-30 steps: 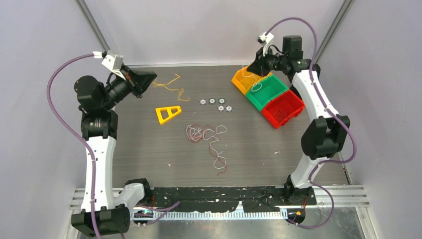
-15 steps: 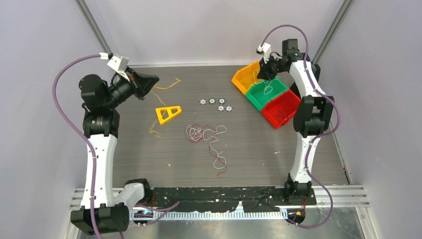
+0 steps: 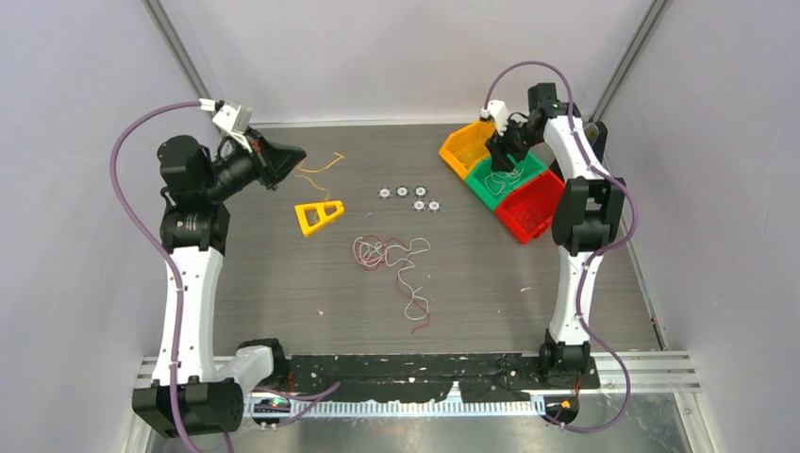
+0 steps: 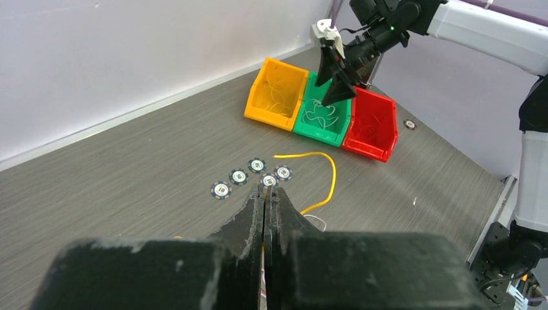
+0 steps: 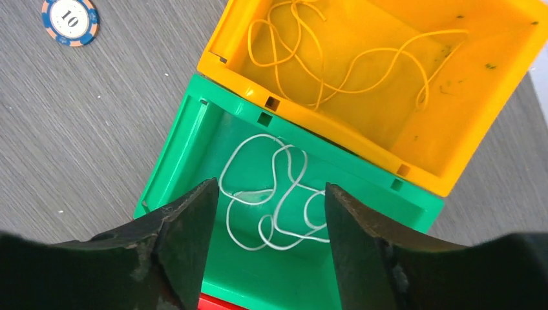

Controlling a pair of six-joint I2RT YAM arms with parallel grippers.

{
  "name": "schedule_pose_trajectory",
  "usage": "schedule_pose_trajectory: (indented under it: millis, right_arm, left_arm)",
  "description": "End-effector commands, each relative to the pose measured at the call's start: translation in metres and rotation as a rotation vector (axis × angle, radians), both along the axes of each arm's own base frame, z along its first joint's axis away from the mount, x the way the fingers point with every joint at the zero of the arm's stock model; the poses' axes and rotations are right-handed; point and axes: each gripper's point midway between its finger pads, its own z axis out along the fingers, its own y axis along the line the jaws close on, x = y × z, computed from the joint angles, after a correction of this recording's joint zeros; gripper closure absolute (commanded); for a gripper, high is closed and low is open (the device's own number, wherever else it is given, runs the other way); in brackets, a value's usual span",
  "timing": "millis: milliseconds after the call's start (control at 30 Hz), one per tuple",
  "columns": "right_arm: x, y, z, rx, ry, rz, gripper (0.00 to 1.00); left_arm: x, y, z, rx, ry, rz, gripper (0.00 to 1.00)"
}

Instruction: Untangle the cables

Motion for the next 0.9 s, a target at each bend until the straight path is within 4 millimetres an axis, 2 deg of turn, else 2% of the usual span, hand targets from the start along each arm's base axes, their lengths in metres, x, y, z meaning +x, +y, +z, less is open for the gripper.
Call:
schedule_pose_trajectory:
  millis: [0,33,100,133,233,267,300,333,367,400,433,467,500,533,667,700,733,867]
  right_arm:
    - [0.001,0.006,0.083,0.043,-0.150,-0.009,0.27]
    - [-0.003,0.011,0.091,0.077,-0.150,-0.012,0.25]
    - [-0.014,0.020,0.125,0.141,-0.184,-0.017,0.18]
    - [-0.018,0.024,0.134,0.167,-0.188,-0.014,0.14]
    - [-0.042,0.050,0.177,0.328,-0.180,-0.006,0.08]
    - [-0.051,0.062,0.180,0.379,-0.135,-0.022,0.05]
    - [-0.058,0.073,0.200,0.430,-0.166,0.007,0.03]
    - [-0.068,0.087,0.197,0.481,-0.101,-0.010,0.02]
    - [-0.077,0.105,0.222,0.535,-0.157,0.038,0.01]
    - [-0.099,0.137,0.255,0.681,-0.192,0.080,0.00]
    - [-0.115,0.157,0.244,0.741,-0.091,0.072,0.00]
    - [-0.128,0.175,0.278,0.797,-0.200,0.153,0.00]
    - [-0.139,0.185,0.271,0.849,-0.123,0.135,0.00]
    - [-0.155,0.202,0.298,0.901,-0.206,0.217,0.02]
    - [-0.193,0.251,0.312,0.990,-0.186,0.324,0.03]
    - [-0.193,0.258,0.308,0.995,-0.183,0.326,0.03]
    - [-0.202,0.272,0.310,1.007,-0.186,0.363,0.03]
    - [-0.207,0.307,0.294,1.004,-0.183,0.412,0.00]
  left_arm:
    - [-0.008,-0.009,0.022,0.017,-0.069,-0.052,1.00]
    - [-0.009,-0.011,0.022,0.018,-0.071,-0.059,1.00]
    - [-0.011,-0.016,0.023,0.020,-0.075,-0.076,1.00]
    - [-0.012,-0.020,0.025,0.020,-0.079,-0.085,1.00]
    - [-0.014,-0.029,0.031,0.014,-0.085,-0.104,1.00]
    - [-0.017,-0.038,0.034,0.008,-0.085,-0.133,1.00]
    - [-0.019,-0.045,0.037,0.002,-0.083,-0.152,1.00]
    - [-0.021,-0.050,0.041,-0.007,-0.083,-0.171,1.00]
    - [-0.020,-0.056,0.044,-0.017,-0.078,-0.187,1.00]
    - [-0.020,-0.066,0.057,-0.066,-0.065,-0.220,1.00]
    - [-0.019,-0.069,0.061,-0.091,-0.053,-0.234,1.00]
    - [-0.018,-0.072,0.066,-0.118,-0.046,-0.246,1.00]
    - [-0.017,-0.074,0.072,-0.149,-0.037,-0.258,1.00]
    - [-0.016,-0.076,0.078,-0.174,-0.043,-0.270,1.00]
    - [-0.012,-0.084,0.087,-0.267,-0.019,-0.318,1.00]
    - [-0.011,-0.085,0.089,-0.284,-0.013,-0.326,1.00]
    - [-0.009,-0.086,0.090,-0.297,-0.006,-0.333,1.00]
    - [-0.012,-0.089,0.096,-0.318,-0.008,-0.356,1.00]
